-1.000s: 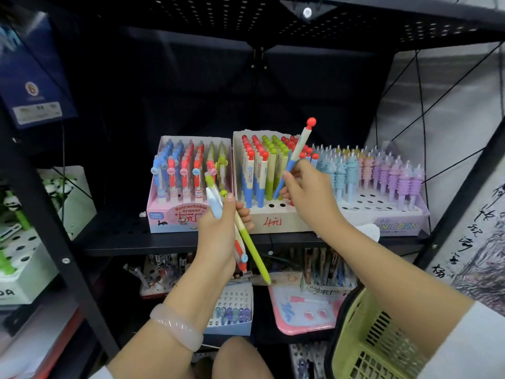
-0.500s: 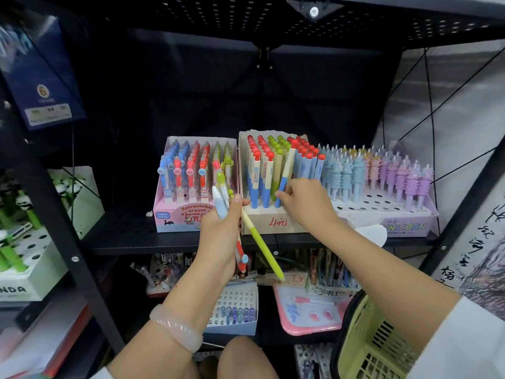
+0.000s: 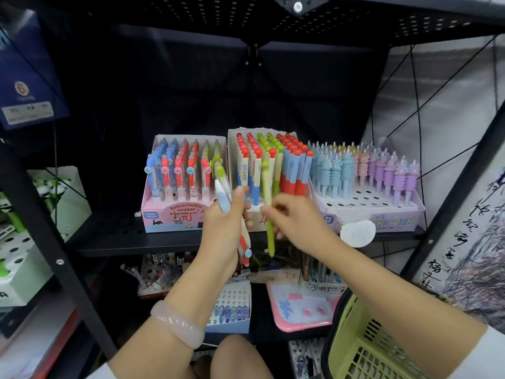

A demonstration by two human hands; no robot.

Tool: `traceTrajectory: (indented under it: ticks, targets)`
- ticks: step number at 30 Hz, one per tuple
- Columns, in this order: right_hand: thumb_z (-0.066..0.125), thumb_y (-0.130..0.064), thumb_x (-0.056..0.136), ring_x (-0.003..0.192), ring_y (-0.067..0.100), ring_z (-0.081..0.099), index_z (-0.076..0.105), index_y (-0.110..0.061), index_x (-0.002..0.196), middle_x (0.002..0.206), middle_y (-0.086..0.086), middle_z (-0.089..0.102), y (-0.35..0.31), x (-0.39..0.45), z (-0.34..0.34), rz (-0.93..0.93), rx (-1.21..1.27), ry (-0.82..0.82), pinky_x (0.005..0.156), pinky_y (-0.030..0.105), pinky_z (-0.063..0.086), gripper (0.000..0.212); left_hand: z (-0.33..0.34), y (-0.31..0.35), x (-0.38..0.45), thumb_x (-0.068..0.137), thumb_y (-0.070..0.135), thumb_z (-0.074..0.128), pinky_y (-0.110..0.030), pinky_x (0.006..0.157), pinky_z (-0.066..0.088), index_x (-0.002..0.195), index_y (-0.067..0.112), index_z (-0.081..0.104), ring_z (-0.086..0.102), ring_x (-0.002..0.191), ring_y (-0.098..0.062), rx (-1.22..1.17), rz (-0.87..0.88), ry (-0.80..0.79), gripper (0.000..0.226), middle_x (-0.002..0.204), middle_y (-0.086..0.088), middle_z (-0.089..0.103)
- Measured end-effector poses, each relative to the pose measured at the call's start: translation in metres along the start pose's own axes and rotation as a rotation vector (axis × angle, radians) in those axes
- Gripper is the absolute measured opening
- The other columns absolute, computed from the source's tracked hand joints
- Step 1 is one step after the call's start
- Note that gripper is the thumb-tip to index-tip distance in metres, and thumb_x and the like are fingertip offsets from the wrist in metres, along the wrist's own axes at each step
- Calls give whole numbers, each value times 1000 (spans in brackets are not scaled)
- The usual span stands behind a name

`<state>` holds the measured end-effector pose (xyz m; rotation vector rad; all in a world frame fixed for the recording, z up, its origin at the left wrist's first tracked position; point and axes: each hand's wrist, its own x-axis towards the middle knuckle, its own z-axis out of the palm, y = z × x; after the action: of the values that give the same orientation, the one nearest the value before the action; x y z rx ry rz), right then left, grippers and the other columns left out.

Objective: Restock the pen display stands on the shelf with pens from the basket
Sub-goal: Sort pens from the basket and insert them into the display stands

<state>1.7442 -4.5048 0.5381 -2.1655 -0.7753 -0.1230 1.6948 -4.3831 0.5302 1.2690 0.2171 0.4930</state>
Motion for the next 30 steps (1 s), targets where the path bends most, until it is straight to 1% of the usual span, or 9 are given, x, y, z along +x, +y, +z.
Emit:
traceTrajectory:
  ticks: [4, 7, 11, 16, 19, 22, 24, 27, 30]
  targets:
    - [52, -20, 95, 58, 0, 61, 58, -13, 83, 65, -4, 62, 7, 15, -18, -7, 101, 435, 57, 11, 51, 15, -4, -2, -1, 97, 31, 44, -17, 42, 38, 95, 12, 60, 44, 42, -7, -83, -60, -50, 25, 58, -1, 48]
    - [51, -21, 96, 62, 9, 64, 57, -13, 83, 69, 3, 64, 11, 23, -19, -35, 17, 508, 59, 18, 54, 16, -6, -4, -1, 97, 30, 44, -17, 39, 35, 99, 8, 53, 41, 40, -8, -97, -61, -71, 23, 56, -3, 49]
    - [52, -24, 96, 67, 23, 65, 60, -4, 80, 72, 12, 66, 16, 32, -12, -14, -166, 375, 67, 35, 53, 26, -9, -5, 1, 98, 27, 44, -18, 39, 40, 97, 10, 47, 46, 40, -9, -93, -38, -52, 18, 56, -5, 54]
    - [42, -38, 98, 72, 28, 48, 46, -8, 67, 65, 7, 49, 9, 46, -9, 123, -614, 263, 59, 32, 35, 43, -17, -5, 2, 97, 28, 45, -28, 61, 53, 89, 12, 60, 60, 57, -14, -44, -36, -36, 25, 64, -6, 62]
    - [43, -39, 97, 71, 26, 47, 45, -8, 64, 63, 3, 44, 5, 47, -11, 265, -642, 87, 56, 29, 33, 45, -28, -1, 0, 98, 36, 41, -32, 46, 45, 94, 17, 65, 50, 37, -19, 10, -69, -73, 30, 47, -13, 50]
    - [45, -46, 95, 53, 19, 41, 39, -11, 54, 54, 1, 40, -1, 34, -9, 146, -712, 121, 51, 28, 30, 54, -36, 2, 2, 98, 37, 39, -23, 39, 45, 93, 16, 64, 53, 36, -14, -33, -101, -70, 32, 37, -6, 51]
    - [48, -46, 93, 47, 14, 39, 46, -12, 54, 50, 0, 43, -12, 21, 0, 11, -552, 146, 48, 27, 31, 52, -39, 4, 4, 98, 38, 39, -26, 49, 51, 101, 15, 63, 61, 50, -17, -84, -113, -63, 34, 40, -10, 51]
    - [58, -41, 88, 56, 12, 51, 66, -11, 73, 65, 5, 62, -34, 12, 23, -32, -102, -74, 55, 22, 39, 35, -39, 4, 7, 97, 39, 40, -32, 64, 54, 104, 15, 64, 66, 68, -18, -96, -91, -60, 34, 63, -17, 61]
    - [63, -31, 87, 58, 9, 52, 66, -6, 83, 68, 4, 62, -44, 13, 38, 33, 26, -213, 57, 21, 42, 25, -40, 3, 9, 97, 33, 44, -27, 60, 57, 106, 13, 64, 69, 68, -12, -98, -62, -20, 30, 80, -4, 70]
